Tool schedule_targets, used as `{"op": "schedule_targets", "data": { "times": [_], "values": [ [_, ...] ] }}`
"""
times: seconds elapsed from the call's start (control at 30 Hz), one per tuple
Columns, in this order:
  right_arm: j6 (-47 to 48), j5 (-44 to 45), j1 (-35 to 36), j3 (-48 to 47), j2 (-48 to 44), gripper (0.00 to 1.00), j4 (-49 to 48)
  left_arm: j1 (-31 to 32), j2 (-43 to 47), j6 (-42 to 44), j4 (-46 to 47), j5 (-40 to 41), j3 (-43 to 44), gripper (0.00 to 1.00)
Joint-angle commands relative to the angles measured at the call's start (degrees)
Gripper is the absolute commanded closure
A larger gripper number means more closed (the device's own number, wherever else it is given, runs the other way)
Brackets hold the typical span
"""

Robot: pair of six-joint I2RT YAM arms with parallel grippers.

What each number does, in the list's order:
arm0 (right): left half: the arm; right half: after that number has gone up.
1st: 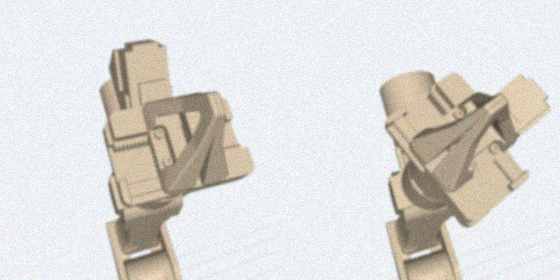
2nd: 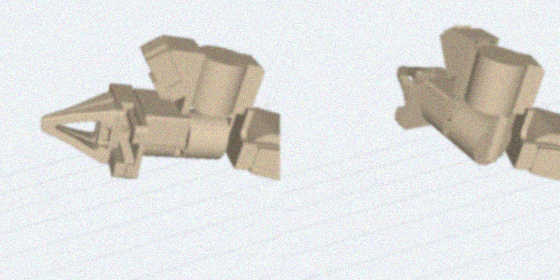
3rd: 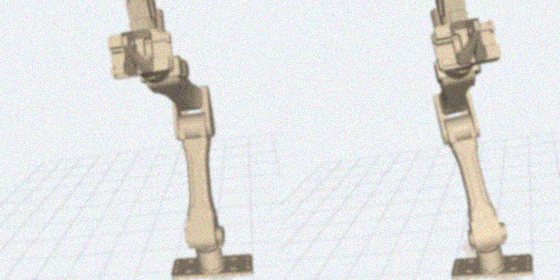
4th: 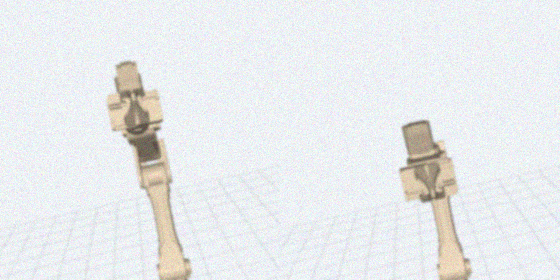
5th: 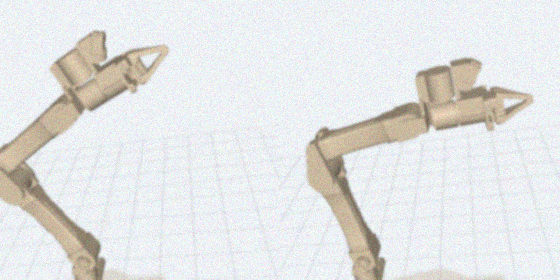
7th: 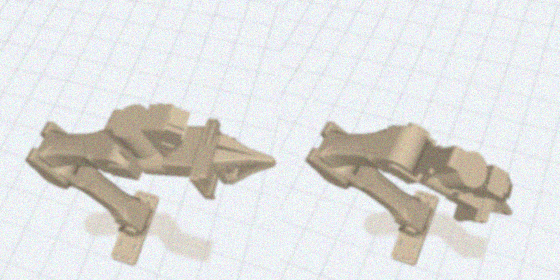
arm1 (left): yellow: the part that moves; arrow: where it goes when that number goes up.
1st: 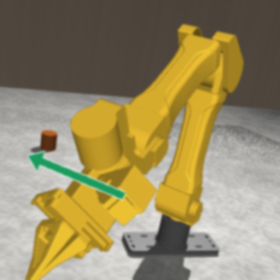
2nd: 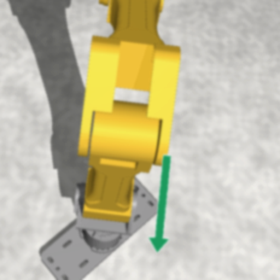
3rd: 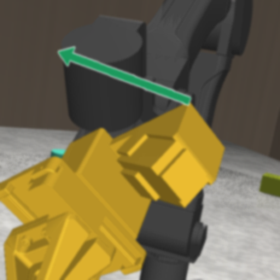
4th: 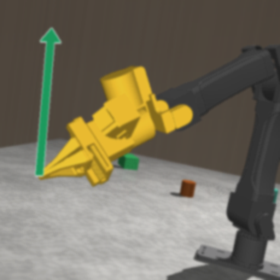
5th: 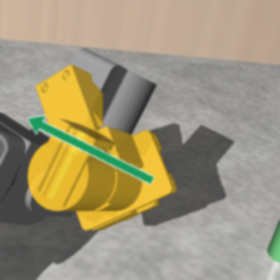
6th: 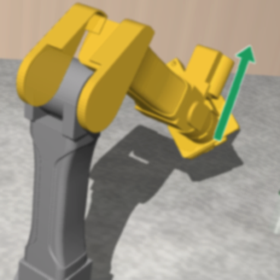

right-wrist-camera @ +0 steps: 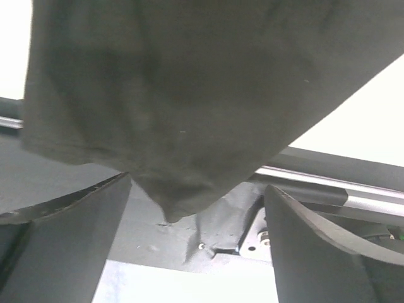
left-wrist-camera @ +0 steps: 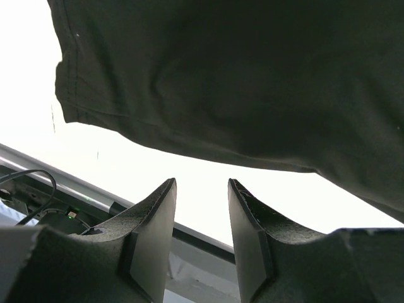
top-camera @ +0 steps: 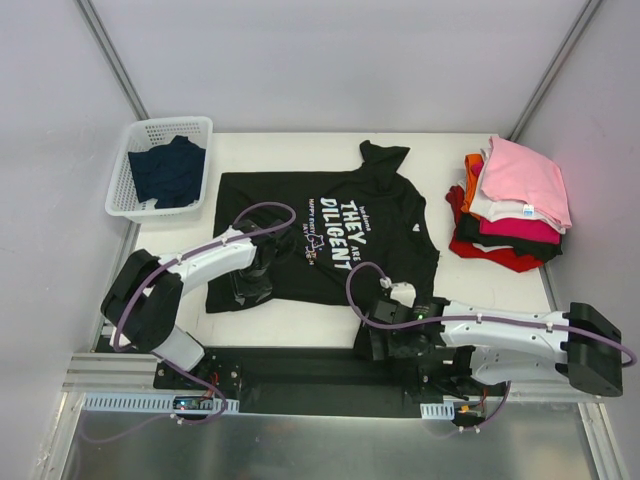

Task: Fold and stack the t-shirts
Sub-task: Flatten out the tshirt, then grap the side of the flattened tshirt closest away from the robot with both arms

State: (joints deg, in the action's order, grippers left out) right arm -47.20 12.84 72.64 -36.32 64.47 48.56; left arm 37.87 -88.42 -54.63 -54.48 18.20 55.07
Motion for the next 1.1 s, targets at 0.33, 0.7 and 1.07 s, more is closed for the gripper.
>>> {"op": "schedule_targets", "data": {
  "times": [0.33, 0.7, 1.07],
  "values": [
    [-10.00, 3.85, 4.26, 3.44, 0.92, 0.16, -1.10, 0.80, 5.80, 0.49, -1.77, 0.53, -3.38, 0.62],
    [-34.53, 18.00, 11.55, -3.49, 7.06, 0.19, 15.60, 0.98, 5.81, 0.14, -2.65, -0.44, -3.57, 0.63],
    [-49.99, 18.62, 15.69, -10.62, 18.24, 0.21, 21.58, 1.59, 5.01, 1.11, -3.35, 0.44, -3.74, 0.63]
  ]
}}
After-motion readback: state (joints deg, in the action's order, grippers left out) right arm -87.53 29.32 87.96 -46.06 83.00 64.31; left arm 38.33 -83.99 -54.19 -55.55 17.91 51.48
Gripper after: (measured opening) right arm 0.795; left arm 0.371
